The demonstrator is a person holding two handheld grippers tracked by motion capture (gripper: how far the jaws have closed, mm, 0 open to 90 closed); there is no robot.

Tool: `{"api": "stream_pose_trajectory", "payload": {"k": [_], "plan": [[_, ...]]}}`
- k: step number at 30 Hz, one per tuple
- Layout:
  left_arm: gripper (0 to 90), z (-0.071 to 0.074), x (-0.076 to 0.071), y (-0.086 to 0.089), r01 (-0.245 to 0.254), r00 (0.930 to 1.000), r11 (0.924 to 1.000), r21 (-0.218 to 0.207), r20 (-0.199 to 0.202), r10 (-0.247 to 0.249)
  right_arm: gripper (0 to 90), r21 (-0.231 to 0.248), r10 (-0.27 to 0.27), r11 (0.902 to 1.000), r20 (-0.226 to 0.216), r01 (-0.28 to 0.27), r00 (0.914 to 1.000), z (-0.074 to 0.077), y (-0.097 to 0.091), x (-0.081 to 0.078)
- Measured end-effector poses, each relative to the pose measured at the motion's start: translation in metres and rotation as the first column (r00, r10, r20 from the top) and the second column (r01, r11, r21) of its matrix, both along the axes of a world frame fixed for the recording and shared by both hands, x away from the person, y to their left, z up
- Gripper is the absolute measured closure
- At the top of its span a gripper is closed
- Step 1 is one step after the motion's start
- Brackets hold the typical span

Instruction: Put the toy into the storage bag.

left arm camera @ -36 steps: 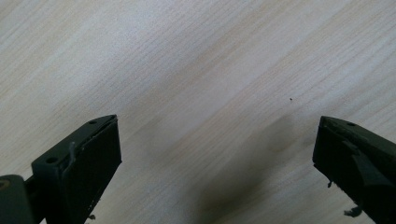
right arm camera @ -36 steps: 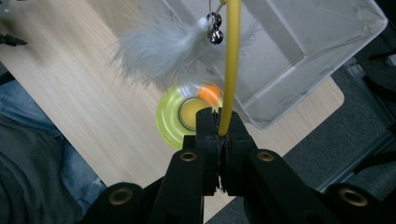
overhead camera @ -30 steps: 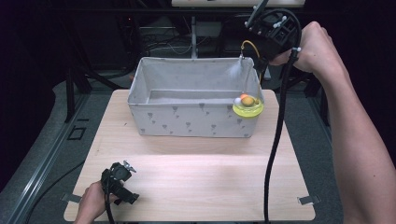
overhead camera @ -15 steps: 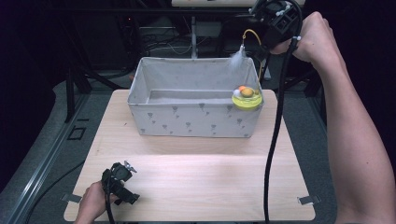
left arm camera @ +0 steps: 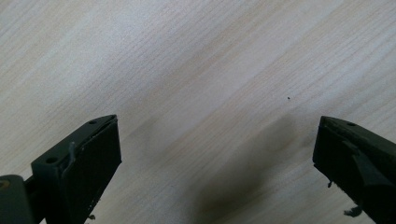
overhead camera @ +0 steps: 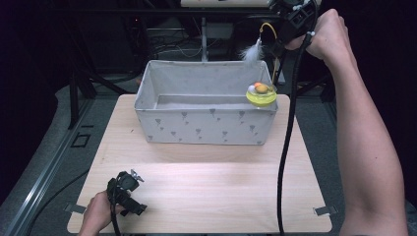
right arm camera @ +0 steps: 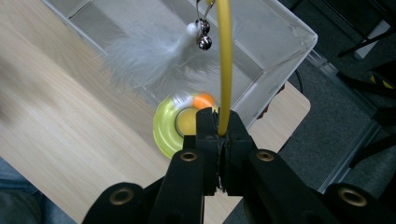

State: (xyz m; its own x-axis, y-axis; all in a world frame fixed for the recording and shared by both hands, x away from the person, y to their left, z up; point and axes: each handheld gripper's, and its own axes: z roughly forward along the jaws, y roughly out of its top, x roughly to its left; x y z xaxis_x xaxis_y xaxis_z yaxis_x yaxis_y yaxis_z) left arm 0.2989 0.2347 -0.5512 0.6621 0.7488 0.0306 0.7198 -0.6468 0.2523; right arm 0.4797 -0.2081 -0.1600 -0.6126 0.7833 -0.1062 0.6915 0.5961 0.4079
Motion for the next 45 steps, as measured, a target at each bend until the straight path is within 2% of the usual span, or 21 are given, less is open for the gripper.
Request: {"api": "stream_pose_trajectory", "payload": {"k": [12, 13, 15, 19, 28, 36, 41, 45], "plan": [[1.3, 0.000, 0.000, 0.000, 0.000, 1.0000, 1.0000, 0.001, 0.002, 0.000, 88.2, 0.015, -0.032, 0.9994, 0.009, 0.032, 0.9994, -0.009, -0.006, 0.018], [1.3, 0.000, 0.000, 0.000, 0.001, 1.0000, 1.0000, 0.000, 0.001, -0.001, 88.2, 0.031, -0.046, 0.9985, 0.013, 0.046, 0.9988, -0.011, -0.006, 0.021], [1.3, 0.001, 0.000, 0.000, 0.001, 1.0000, 1.0000, 0.000, 0.002, -0.001, 88.1, 0.027, -0.047, 0.9986, 0.010, 0.046, 0.9989, -0.012, -0.007, 0.023], [1.3, 0.001, 0.000, 0.000, 0.001, 1.0000, 1.0000, 0.000, 0.002, -0.001, 88.2, 0.047, -0.058, 0.9972, 0.011, 0.057, 0.9983, -0.018, -0.009, 0.029], [1.3, 0.000, 0.000, 0.000, 0.002, 1.0000, 1.0000, 0.001, 0.001, -0.002, 88.2, 0.020, -0.048, 0.9987, 0.005, 0.047, 0.9989, -0.037, -0.002, 0.039], [1.2, 0.001, -0.001, -0.001, 0.005, 1.0000, 1.0000, 0.000, -0.001, -0.005, 88.1, 0.027, -0.035, 0.9990, 0.008, 0.035, 0.9994, -0.052, 0.004, 0.043], [1.2, 0.001, -0.001, -0.001, 0.006, 1.0000, 1.0000, 0.001, -0.001, -0.006, 88.1, 0.016, -0.026, 0.9995, 0.000, 0.026, 0.9997, -0.068, 0.007, 0.048], [0.9, 0.000, -0.001, -0.001, 0.012, 0.9999, 0.9999, -0.001, -0.005, -0.012, 88.1, 0.029, -0.021, 0.9994, -0.002, 0.021, 0.9998, -0.078, 0.008, 0.051]]}}
